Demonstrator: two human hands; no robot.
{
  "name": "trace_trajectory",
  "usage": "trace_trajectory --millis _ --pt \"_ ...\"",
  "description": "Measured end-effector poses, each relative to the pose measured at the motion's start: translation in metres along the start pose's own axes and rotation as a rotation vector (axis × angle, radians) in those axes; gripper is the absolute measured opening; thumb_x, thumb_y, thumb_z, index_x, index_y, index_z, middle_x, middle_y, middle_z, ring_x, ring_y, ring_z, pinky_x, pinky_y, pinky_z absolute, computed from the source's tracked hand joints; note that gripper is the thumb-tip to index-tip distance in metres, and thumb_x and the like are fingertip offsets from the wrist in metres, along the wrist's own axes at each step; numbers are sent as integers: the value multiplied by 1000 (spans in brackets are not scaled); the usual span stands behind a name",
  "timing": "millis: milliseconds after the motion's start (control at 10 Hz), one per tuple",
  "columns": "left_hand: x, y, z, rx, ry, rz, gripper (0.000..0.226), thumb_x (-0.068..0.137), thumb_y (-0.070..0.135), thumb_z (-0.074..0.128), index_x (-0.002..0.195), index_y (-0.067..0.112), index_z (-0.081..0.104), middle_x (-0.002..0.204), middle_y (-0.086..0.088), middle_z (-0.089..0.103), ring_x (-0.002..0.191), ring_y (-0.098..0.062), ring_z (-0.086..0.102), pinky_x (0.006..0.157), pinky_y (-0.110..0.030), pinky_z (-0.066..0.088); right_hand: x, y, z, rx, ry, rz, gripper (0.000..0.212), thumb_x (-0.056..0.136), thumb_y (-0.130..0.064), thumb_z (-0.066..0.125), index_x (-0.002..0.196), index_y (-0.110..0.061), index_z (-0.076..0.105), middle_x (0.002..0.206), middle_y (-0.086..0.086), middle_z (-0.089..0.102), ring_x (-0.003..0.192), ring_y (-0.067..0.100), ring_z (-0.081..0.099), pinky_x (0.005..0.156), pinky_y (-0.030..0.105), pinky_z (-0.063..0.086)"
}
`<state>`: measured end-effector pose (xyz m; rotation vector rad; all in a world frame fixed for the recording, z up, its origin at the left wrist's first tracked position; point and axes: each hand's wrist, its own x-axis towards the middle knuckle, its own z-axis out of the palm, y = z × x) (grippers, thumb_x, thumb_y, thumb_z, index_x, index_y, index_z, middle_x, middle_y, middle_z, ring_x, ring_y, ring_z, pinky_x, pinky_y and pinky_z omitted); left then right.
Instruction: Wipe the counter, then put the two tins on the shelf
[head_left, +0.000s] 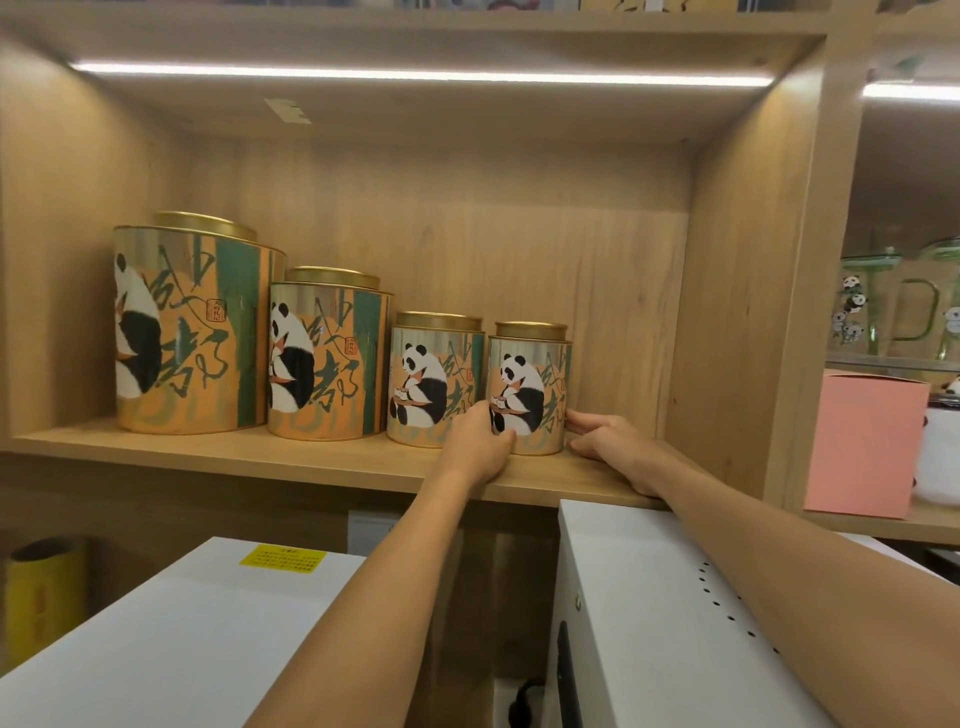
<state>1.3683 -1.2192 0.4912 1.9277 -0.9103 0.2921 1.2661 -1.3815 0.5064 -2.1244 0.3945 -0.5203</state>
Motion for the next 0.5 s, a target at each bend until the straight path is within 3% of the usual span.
trace_trajectory --millis 200,300,400,500 --pt "-1 1 -2 -24 -8 -30 31 95 16 59 125 10 56 121 -9 65 112 -25 60 93 -35 49 1 2 0 21 28 -13 57 93 6 48 146 -15 46 148 2 52 137 22 45 116 42 37" --pt "-5 4 -3 -51 35 -73 32 93 7 57 124 8 50 116 -11 62 109 -27 59 82 -32 48 2 4 -1 57 118 10 51 91 11 47 139 -6 54 137 12 61 128 25 56 108 38 47" --pt "-14 7 -8 15 70 -49 30 90 3 55 119 6 50 110 -12 64 104 -28 60 75 -30 45 1 0 -1 94 203 71 41 92 10 45 128 1 61 122 19 68 104 24 66 94 33 55" --pt "-26 0 -13 233 -31 79 23 97 21 45 112 12 61 106 -9 69 102 -27 62 95 -40 47 -4 0 7 20 287 93 36 91 8 45 118 -2 67 118 17 69 104 26 66 98 42 54"
